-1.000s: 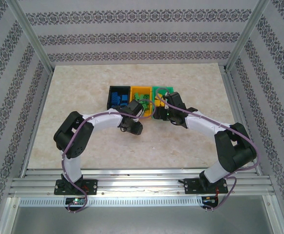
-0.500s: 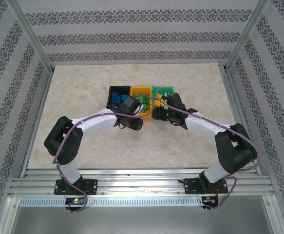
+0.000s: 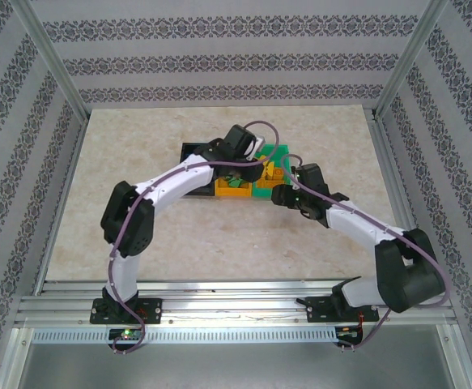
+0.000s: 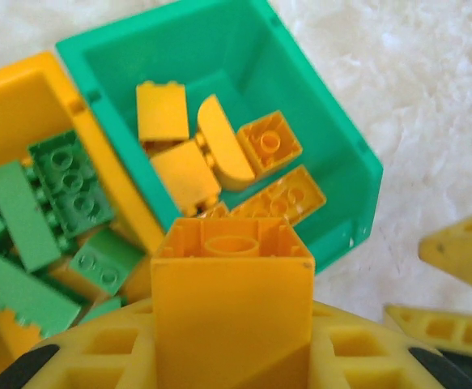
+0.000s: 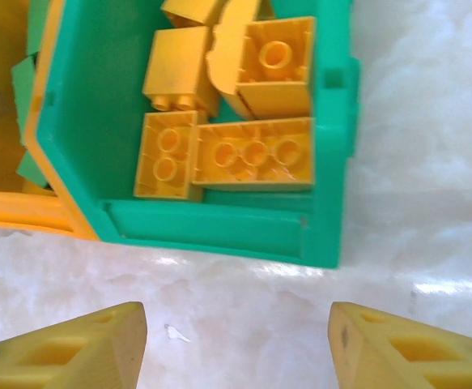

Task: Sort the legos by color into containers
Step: Place the lego in the container.

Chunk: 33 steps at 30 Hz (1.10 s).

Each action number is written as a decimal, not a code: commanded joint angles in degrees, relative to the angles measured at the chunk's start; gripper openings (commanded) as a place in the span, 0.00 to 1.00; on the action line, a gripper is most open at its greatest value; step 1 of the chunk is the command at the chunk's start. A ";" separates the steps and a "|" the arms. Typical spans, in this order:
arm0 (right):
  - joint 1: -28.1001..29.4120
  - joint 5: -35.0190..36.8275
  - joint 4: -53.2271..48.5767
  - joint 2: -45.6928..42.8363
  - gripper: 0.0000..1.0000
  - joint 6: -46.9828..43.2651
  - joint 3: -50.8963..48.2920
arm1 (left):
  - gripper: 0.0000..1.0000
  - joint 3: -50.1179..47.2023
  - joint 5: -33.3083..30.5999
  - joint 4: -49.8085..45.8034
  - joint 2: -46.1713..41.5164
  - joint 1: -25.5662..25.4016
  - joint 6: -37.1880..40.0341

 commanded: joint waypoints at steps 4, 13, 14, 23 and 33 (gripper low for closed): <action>-3.20 -1.76 -1.00 -6.09 0.62 -0.64 -4.59 | 0.33 14.68 1.39 -7.51 8.03 -0.78 2.36; -5.84 -4.03 -1.33 -9.08 0.62 -0.43 -7.36 | 0.34 39.60 -0.82 -14.58 23.20 -0.39 2.26; -5.98 -4.01 -1.59 -9.40 0.62 -0.40 -7.36 | 0.37 42.21 -1.17 -15.50 25.28 -0.34 2.22; -6.22 -3.55 -2.97 -11.57 0.62 0.25 -7.53 | 0.62 49.98 -1.10 -20.00 30.56 0.54 2.16; -6.17 -2.91 -3.70 -10.91 0.62 0.85 -6.03 | 0.63 25.42 -3.10 -8.79 14.81 0.69 3.71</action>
